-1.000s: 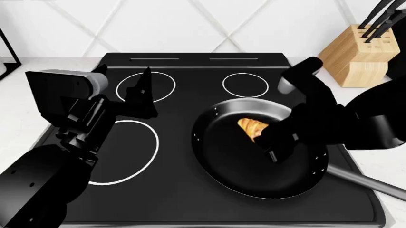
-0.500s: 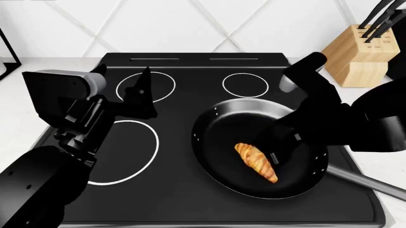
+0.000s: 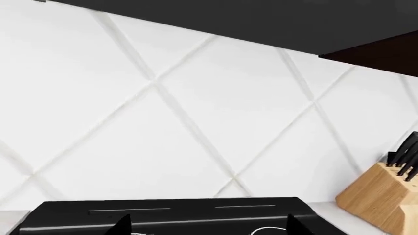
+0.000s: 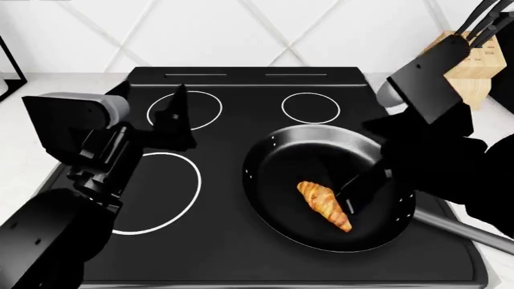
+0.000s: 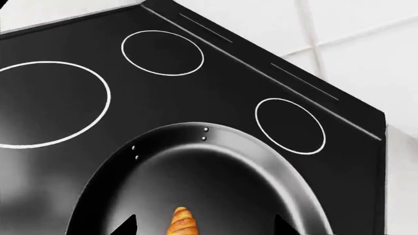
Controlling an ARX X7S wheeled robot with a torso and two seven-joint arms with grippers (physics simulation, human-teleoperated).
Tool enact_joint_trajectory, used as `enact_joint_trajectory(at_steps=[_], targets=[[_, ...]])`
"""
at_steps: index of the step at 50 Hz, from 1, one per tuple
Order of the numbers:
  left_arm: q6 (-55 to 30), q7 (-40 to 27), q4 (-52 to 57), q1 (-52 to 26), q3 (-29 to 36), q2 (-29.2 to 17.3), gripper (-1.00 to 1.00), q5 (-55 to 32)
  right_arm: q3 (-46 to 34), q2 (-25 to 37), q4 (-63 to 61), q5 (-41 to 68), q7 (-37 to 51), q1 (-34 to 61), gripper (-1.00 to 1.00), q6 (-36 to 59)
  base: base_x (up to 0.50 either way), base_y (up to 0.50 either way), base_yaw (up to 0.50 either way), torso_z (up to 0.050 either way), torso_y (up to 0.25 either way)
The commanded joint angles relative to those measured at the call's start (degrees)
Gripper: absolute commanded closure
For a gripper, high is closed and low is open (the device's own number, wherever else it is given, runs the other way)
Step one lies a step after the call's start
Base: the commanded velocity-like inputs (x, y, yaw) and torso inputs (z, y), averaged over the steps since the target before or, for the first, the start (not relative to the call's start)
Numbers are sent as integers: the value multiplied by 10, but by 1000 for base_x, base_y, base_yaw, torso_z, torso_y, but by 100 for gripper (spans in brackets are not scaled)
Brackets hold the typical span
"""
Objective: Pick the croissant and place it on the pan. Then turn on the stove to warm the croissant.
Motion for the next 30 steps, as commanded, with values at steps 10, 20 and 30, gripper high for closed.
enact_joint_trajectory(at_steps=[10, 20, 30], targets=[[56, -48, 34, 42, -46, 30, -100, 3, 58, 23, -213, -95, 215, -172, -100, -229, 0, 0, 0, 0, 0], [106, -15, 44, 89, -42, 17, -100, 41, 62, 2, -272, -136, 314, -176, -100, -243, 0, 0, 0, 0, 0], [109, -13, 49, 102, -41, 14, -100, 39, 83, -5, -291, -184, 276, -217, -100, -296, 0, 0, 0, 0, 0]])
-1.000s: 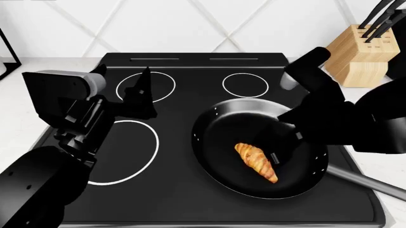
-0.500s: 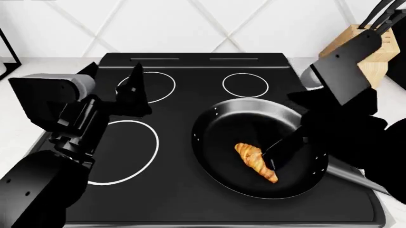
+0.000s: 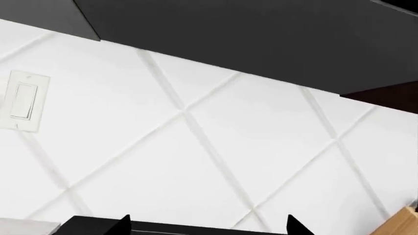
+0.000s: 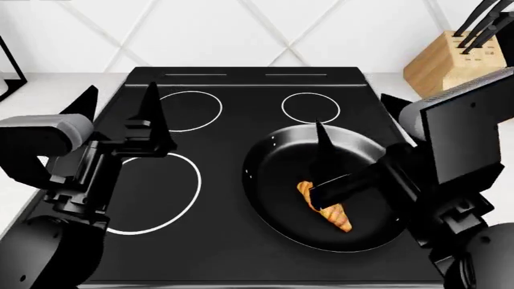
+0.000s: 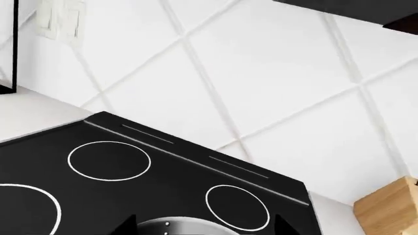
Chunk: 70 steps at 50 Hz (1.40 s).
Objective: Pick the croissant and place it on the pan. Then turn on the stove to warm the croissant.
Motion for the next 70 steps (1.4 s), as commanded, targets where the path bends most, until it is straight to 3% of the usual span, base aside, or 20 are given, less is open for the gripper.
enact_joint_trajectory(at_steps=[1, 18, 38, 65, 70], targets=[[15, 4, 7, 20, -2, -3, -100, 4, 18, -8, -37, -49, 11, -35, -100, -49, 0, 0, 0, 0, 0], [14, 0, 4, 20, 2, -5, -100, 4, 20, -9, -40, -72, 2, -53, -100, -61, -429, 9, 0, 0, 1], [13, -4, 2, 20, 7, -8, -100, 5, 22, -7, -41, -74, 0, -55, -100, -65, -416, 420, 0, 0, 0], [50, -37, -18, 35, -4, 28, -100, 20, 17, -5, -49, -218, -24, -139, -100, -110, 0, 7, 0, 0, 0], [77, -85, -45, 28, -13, 63, -100, 62, 12, -7, -49, -226, -26, -141, -100, -107, 0, 0, 0, 0, 0]])
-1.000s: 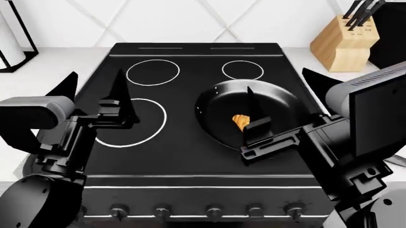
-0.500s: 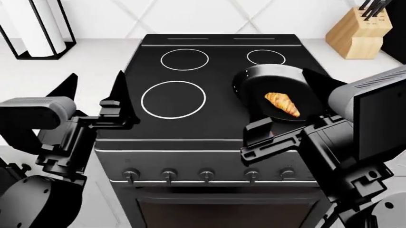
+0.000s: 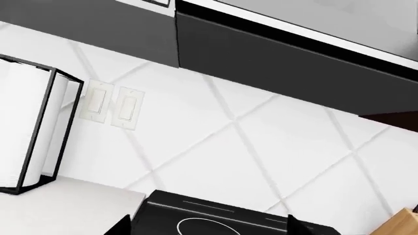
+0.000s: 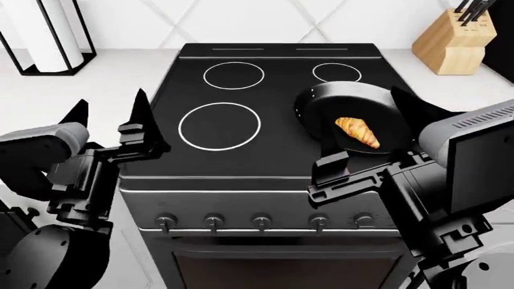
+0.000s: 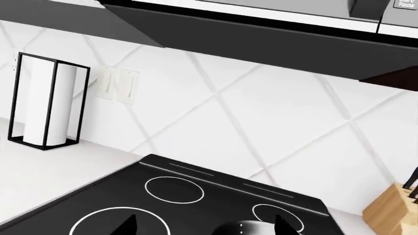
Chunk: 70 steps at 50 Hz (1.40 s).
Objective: Pick the croissant and place it on the pan. Then turn on the stove to warm the croissant.
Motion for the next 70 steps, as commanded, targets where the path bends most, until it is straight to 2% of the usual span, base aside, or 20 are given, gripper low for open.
enact_joint_trajectory(at_steps=[1, 6, 15, 34, 41, 70], targets=[[40, -51, -32, -2, -19, 45, -100, 34, -5, -2, -5, -44, -6, -25, -100, -12, 0, 0, 0, 0, 0], [97, -23, -38, 16, -11, 56, -100, 57, -11, -3, -5, -77, -6, -41, -100, -17, 0, 0, 0, 0, 0], [118, -16, -55, 22, -7, 60, -100, 68, -21, -1, -15, -120, 1, -86, -100, -40, 0, 0, 0, -3, 0], [162, 17, -73, 38, 4, 52, -100, 84, -21, -4, -8, -198, -4, -157, -100, -115, 0, 0, 0, -50, 0], [170, 25, -73, 45, 10, 48, -100, 89, -36, -9, -5, -193, 5, -154, -100, -88, 0, 0, 0, -50, 0], [221, 86, -58, 96, 37, 17, -100, 102, -59, -34, 18, -213, 15, -193, -100, -102, 0, 0, 0, -50, 0]])
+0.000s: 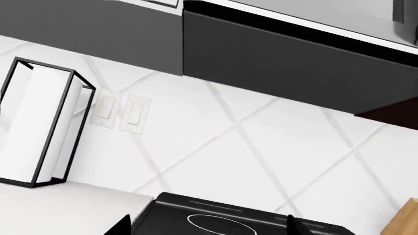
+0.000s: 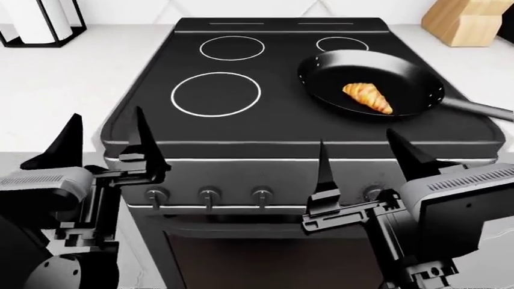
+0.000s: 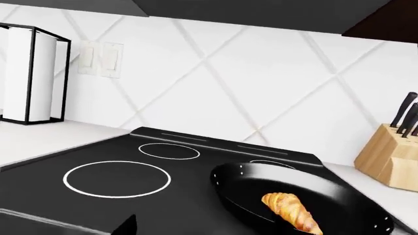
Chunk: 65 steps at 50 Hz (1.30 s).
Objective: Pick the croissant and place it on the pan. Then turn on the stove to warm the croissant.
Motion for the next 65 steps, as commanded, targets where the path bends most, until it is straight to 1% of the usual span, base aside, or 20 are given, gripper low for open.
enact_joint_trajectory(at_steps=[1, 17, 28, 41, 52, 65], targets=[[17, 23, 4, 18, 9, -12, -100, 2, -6, -9, 12, 5, 3, -13, -100, -5, 0, 0, 0, -50, 0], [29, 36, -14, 21, 19, -15, -100, 7, 10, -6, 29, 15, 6, -50, -100, -56, 0, 0, 0, -50, 0], [34, 39, -12, 24, 22, -18, -100, 7, 16, -9, 32, 28, 2, -56, -100, -73, 0, 0, 0, -50, 0], [39, 35, -18, 22, 23, -17, -100, 13, 10, -8, 26, 39, 15, -43, -100, -46, 0, 0, 0, -50, 0], [41, 32, -25, 19, 24, -17, -100, 15, 0, -8, 2, 101, 74, 9, -100, 39, 0, 0, 0, -50, 0], [43, 32, -33, 16, 27, -17, -100, 13, 7, -11, 6, 129, 76, 7, -100, 27, 0, 0, 0, -50, 0]])
